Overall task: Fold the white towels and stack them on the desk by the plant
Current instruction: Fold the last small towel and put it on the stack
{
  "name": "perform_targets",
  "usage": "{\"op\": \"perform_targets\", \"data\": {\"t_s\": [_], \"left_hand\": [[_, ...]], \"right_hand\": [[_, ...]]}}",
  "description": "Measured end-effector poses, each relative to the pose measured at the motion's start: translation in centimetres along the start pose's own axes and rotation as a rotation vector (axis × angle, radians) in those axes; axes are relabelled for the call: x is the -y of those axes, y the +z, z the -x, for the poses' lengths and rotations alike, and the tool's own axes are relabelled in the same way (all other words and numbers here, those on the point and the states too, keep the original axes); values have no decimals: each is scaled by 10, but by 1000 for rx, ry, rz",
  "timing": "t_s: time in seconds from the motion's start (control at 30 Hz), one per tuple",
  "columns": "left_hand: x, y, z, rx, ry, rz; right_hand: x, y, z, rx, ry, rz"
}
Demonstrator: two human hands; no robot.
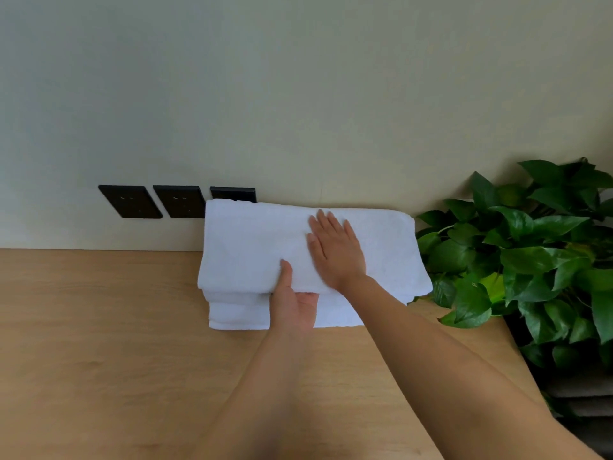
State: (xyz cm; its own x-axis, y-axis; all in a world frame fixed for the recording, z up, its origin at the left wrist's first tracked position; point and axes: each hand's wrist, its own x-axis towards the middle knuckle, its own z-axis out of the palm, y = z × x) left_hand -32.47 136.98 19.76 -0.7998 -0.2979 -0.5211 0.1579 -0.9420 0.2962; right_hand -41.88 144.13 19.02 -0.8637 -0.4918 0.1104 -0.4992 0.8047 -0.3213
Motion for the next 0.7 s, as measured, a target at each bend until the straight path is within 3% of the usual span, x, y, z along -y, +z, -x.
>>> {"op": "perform_targets", "data": {"t_s": [0.07,0.13,0.23,0.27,0.33,0.43,0.5,0.6,0.7], "left_hand": [[-6,-5,6,-117,33,-132],[-20,-7,20,-198,-45,-459],[-54,7,46,-10,-321,-1024],[-63,16,50,65,-325,-1157],[-72,38,50,129,-104,-1251],[-66,63,31,140,557,-1149],[-56,63,6,163,880,-1189],[-44,40,-36,259,939,-1453],[-37,6,-66,398,1047,-1949]], "right_hand": [[2,1,2,-2,4,28],[3,2,3,-3,9,50],[4,2,2,-15,17,60],[4,2,3,-13,17,60],[5,2,3,-8,18,55],[5,3,4,-12,18,59],[4,2,4,-10,19,69],[5,3,3,-18,15,75],[6,6,3,-27,12,94]]}}
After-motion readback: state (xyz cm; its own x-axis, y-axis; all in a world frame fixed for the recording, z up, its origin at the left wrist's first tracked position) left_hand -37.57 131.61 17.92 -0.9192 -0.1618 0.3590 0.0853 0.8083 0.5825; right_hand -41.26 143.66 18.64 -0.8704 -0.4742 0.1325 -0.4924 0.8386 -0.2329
